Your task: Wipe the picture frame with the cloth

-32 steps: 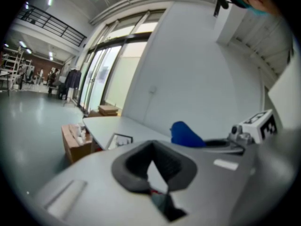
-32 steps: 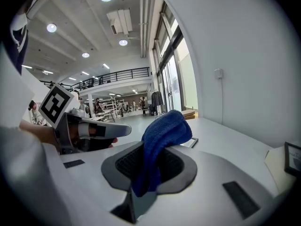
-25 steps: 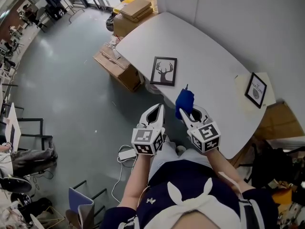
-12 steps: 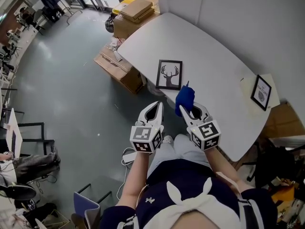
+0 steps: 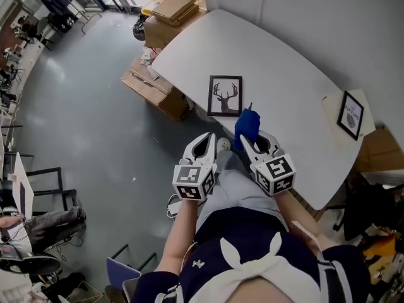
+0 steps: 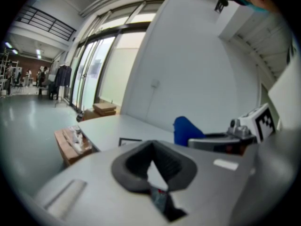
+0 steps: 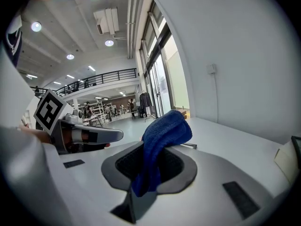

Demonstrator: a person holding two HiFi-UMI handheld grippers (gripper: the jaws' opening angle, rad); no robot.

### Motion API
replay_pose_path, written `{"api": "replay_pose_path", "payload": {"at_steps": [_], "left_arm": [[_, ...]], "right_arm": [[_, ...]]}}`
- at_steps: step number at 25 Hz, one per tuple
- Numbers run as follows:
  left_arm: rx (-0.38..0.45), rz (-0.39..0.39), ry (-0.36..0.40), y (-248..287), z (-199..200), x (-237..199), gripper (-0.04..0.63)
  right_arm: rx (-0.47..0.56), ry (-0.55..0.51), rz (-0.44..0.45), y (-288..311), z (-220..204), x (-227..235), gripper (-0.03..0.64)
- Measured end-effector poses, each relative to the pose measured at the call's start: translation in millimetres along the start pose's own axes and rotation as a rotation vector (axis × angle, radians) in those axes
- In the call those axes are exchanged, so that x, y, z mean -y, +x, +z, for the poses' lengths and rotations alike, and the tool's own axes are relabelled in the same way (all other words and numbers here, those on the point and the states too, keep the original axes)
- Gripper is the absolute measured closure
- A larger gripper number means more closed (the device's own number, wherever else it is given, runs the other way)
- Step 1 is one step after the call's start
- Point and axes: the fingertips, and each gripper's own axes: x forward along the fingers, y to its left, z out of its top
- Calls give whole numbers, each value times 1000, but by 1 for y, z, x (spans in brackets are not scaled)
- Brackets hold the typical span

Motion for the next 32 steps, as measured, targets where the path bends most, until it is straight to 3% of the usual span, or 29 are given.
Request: {"api": "replay_pose_path", "payload": {"at_steps": [11, 17, 32], "left_arm": [[-76, -43, 1, 40, -7, -30, 592], [-140, -60, 46, 72, -6, -60, 592], [-254, -86, 21, 147, -7, -125, 592]], "right_arm": [[-52, -26, -48, 47, -8, 29, 555], [-94, 4, -75, 70, -13, 51, 555], [-133, 48, -124, 154, 5, 104, 555]]}}
